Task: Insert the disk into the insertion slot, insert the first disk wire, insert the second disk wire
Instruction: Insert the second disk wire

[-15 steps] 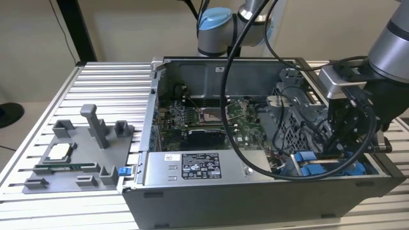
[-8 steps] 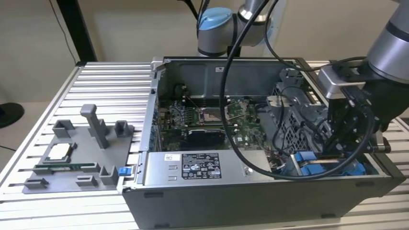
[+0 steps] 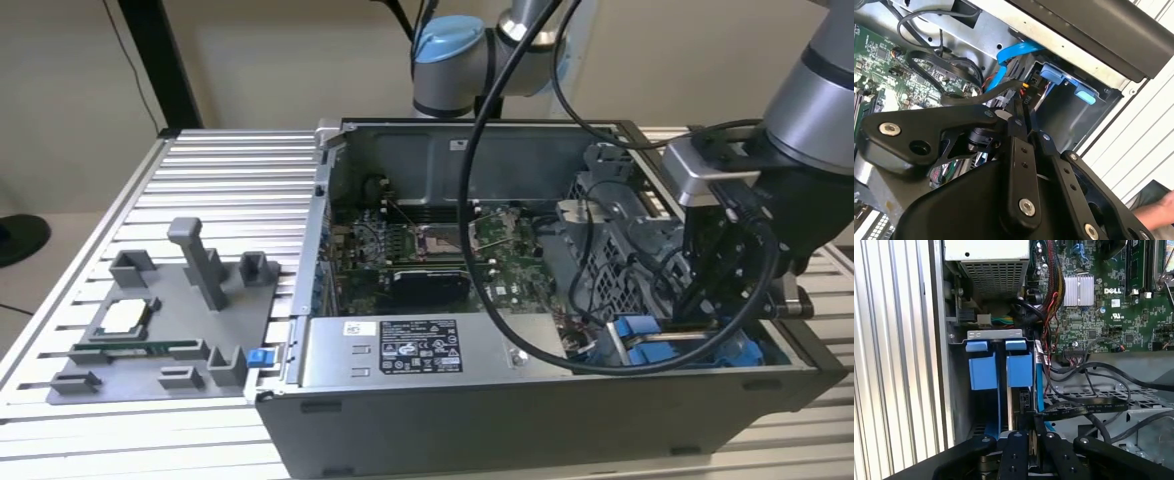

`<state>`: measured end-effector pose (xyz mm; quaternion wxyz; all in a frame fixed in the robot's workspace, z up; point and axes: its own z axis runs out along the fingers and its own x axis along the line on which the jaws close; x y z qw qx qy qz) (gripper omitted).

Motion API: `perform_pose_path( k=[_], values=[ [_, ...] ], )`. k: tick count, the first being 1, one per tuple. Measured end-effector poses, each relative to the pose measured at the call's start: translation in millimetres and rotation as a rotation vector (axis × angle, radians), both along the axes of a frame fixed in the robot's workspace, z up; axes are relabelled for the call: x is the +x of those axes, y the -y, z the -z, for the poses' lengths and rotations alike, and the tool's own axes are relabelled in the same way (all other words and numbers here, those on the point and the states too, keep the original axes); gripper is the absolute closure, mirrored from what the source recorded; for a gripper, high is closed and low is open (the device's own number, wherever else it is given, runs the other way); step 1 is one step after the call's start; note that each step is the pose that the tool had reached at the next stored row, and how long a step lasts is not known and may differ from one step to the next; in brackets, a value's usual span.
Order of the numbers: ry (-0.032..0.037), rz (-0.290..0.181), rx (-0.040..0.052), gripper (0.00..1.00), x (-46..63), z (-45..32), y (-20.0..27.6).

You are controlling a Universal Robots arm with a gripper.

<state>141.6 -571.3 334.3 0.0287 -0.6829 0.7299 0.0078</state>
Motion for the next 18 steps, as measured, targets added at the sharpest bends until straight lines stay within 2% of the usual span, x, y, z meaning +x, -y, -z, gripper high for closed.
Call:
perform_pose_path(
  k=[3, 4, 6, 18],
  values=[
    [-0.0002, 0.000, -0.0034, 1.00, 0.0, -2.6, 2.1],
    [-0.0003, 0.000, -0.0128, 0.00, 0.0, -8.3, 6.0],
    [-0.0004, 0.000, -0.0171, 0.00, 0.0, -10.6, 5.9],
    [-0.0004, 0.000, -0.0173, 0.00, 0.0, -10.7, 6.0]
  ],
)
